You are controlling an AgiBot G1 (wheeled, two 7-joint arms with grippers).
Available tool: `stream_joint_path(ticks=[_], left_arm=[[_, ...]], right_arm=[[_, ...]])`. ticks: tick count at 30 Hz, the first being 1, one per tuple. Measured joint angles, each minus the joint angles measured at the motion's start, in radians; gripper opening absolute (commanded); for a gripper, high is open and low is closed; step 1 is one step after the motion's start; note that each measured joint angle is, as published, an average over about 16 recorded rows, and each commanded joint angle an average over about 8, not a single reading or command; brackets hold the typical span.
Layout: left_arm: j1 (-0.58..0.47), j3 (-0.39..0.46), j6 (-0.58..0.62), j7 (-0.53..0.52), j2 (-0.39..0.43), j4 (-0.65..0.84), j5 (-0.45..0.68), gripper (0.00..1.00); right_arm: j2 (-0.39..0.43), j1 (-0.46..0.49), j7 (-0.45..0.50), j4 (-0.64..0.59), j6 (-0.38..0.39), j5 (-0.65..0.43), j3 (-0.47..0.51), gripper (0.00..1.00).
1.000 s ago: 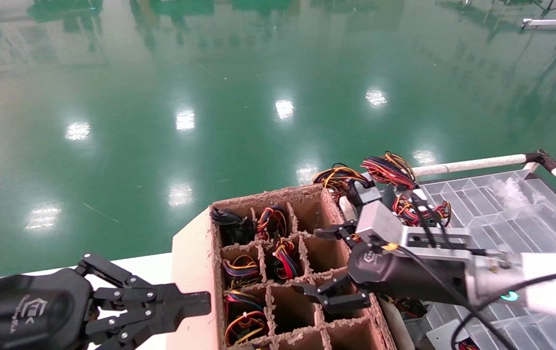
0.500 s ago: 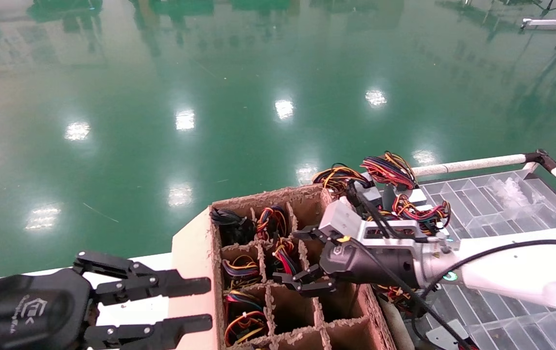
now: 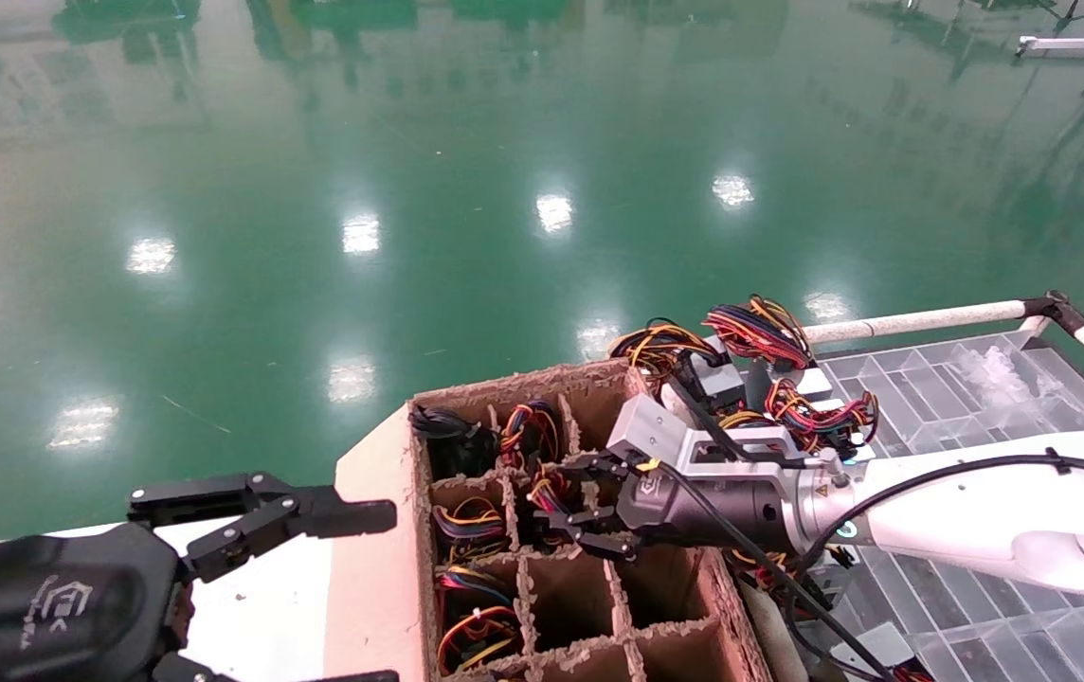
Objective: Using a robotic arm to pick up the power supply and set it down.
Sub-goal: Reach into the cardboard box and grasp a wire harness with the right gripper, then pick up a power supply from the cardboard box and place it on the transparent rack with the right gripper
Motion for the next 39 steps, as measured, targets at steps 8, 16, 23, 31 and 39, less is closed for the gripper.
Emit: stream_joint_path(ticks=[8,16,23,31,39], left_arm=[[0.0,0.001,0.0,0.0,0.0,0.0,0.0,1.0],[0.0,0.001,0.0,0.001,0.0,0.0,-0.001,1.0],[0.0,0.002,-0.001,0.001,-0.001,0.0,-0.001,1.0],[0.0,0.002,-0.001,0.001,-0.001,0.0,-0.001,1.0],[-0.001,0.003,-0.001,0.001,-0.001,0.0,-0.002,1.0]], right_arm=[[-0.004,0.001,0.002,-0.011,0.007,-0.005,-0.002,0.0],[0.004,-0.006,0.016,-0.008,-0.002,0.012,0.007,0.0],[0.025,-0.013,0.036,0.009,-0.033,0.058,0.031,0.0],[0.067,-0.022,0.061,0.051,-0.09,0.155,0.086,0.0],[0.13,-0.023,0.097,0.123,-0.147,0.276,0.159,0.0]])
